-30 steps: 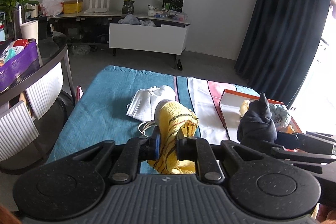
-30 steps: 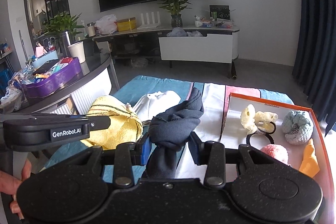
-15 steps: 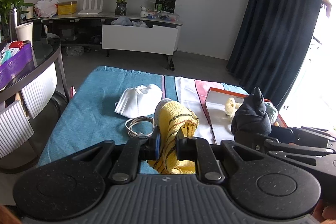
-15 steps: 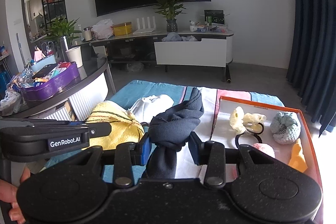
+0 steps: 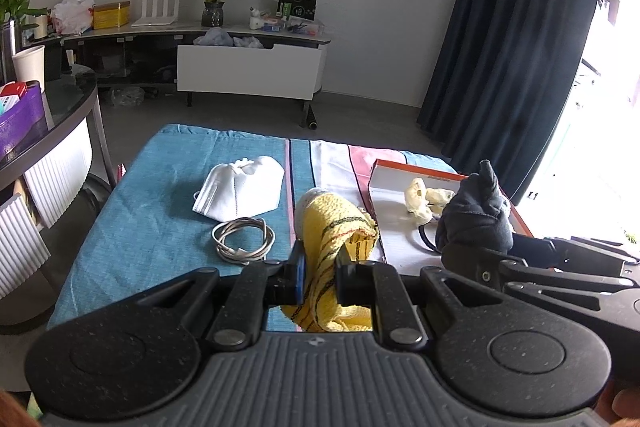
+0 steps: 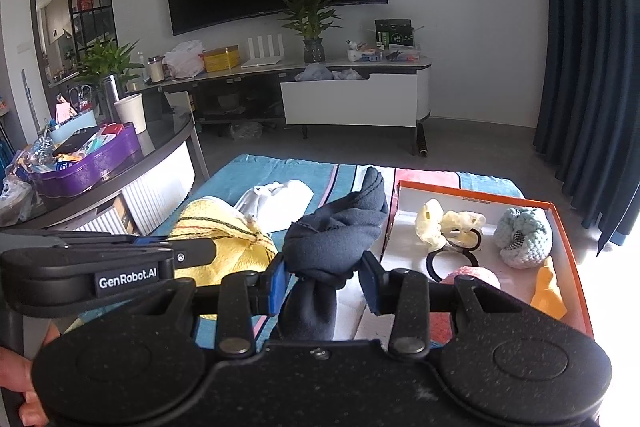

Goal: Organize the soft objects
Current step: 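Carry the yellow knitted item with the left gripper while the right carries the navy cloth over the box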

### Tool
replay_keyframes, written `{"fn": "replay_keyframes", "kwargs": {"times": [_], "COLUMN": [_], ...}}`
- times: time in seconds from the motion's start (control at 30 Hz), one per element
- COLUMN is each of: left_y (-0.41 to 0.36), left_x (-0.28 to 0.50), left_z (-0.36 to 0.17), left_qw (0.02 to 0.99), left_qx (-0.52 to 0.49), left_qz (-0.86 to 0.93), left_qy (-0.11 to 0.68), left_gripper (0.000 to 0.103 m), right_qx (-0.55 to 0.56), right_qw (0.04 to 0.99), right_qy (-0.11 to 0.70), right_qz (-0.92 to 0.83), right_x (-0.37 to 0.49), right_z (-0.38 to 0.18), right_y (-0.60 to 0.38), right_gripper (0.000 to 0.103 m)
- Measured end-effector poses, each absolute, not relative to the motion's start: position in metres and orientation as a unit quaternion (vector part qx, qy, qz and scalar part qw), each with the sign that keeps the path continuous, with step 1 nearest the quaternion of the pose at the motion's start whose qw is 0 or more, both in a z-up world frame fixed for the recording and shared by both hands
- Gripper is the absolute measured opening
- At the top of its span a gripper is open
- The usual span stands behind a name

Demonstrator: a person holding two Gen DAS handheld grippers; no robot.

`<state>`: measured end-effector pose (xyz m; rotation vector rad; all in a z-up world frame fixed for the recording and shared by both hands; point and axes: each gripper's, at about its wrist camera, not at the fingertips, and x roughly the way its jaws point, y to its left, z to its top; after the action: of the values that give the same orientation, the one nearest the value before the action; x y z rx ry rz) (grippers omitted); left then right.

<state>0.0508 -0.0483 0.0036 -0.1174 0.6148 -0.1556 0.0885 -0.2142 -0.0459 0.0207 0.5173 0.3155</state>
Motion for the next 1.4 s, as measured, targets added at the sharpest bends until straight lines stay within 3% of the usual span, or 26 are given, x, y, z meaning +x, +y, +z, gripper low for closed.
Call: {"fn": "replay_keyframes", "kwargs": {"times": [1.4], "left_y": [-0.093], "left_x": [0.068], "left_z": [0.002], "left_qw": [0.941], "left_qx": [-0.044], "left_qz": [-0.123], "left_qy": [0.312], "left_gripper": [0.016], "right_qx": [0.024], "right_qw": [0.960], "right_qy": [0.257], "right_qz": [0.110], "right_x": [0.092], "right_z": [-0.043], "right_y": [-0.256], "right_gripper": [0.047]}}
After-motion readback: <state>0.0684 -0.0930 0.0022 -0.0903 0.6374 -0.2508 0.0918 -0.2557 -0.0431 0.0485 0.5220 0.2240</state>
